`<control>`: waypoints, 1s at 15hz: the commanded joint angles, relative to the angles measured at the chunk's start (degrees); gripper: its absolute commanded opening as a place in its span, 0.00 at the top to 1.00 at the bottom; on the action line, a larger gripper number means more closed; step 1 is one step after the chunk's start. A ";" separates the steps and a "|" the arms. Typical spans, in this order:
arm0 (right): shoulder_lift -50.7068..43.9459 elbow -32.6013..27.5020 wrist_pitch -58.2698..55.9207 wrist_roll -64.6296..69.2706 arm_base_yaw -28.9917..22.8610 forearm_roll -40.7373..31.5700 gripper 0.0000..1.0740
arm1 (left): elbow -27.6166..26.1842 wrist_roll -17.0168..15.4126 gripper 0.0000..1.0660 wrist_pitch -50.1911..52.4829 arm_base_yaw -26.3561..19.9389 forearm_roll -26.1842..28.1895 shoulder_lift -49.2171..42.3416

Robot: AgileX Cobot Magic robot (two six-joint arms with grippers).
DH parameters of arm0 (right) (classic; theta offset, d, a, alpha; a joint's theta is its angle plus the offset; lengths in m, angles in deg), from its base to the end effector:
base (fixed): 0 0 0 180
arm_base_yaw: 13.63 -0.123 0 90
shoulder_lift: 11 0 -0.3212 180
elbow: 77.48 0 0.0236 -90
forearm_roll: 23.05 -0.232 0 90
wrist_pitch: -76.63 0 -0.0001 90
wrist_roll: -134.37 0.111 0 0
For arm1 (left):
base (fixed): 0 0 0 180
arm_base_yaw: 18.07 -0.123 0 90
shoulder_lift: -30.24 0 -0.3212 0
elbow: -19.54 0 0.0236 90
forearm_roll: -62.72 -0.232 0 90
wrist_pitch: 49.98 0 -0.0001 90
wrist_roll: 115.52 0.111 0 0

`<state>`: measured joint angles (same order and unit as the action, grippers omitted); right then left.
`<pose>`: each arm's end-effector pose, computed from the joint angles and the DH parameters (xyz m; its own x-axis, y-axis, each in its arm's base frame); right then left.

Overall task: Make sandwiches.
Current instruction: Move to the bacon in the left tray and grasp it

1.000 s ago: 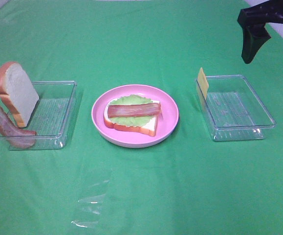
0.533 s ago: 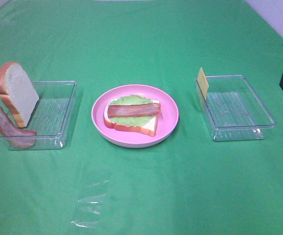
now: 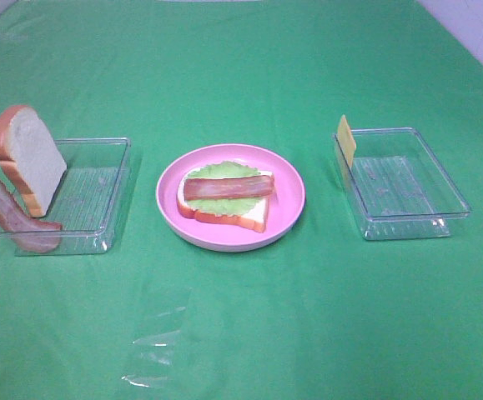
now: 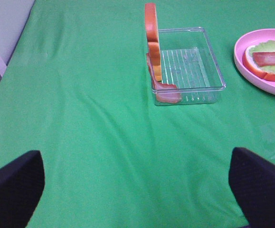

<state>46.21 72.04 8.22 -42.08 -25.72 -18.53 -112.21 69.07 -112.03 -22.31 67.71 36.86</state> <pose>0.1012 0.0134 0.3248 -0.8990 -0.1590 -0.4081 -0.1503 0.9872 -0.0536 -0.0434 -0.0118 0.2628 -0.4500 0.0058 -0.8930 0.0123 0.9999 0.0003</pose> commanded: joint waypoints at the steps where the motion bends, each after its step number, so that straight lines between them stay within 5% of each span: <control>1: -7.56 -4.24 0.46 -0.52 0.11 -0.06 0.18 | 0.17 -0.29 0.08 0.29 0.17 0.17 -0.80; 10: -38.67 -18.74 -1.20 -3.55 0.11 -0.29 0.18 | 0.17 -0.29 0.08 0.29 0.17 0.17 -0.80; 15: -42.00 -19.60 0.74 -5.79 0.11 -1.83 0.18 | 0.17 -0.29 0.08 0.29 0.17 0.17 -0.80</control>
<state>4.50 52.21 9.48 -48.04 -25.72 -20.76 -112.21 69.07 -112.03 -22.31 67.71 36.86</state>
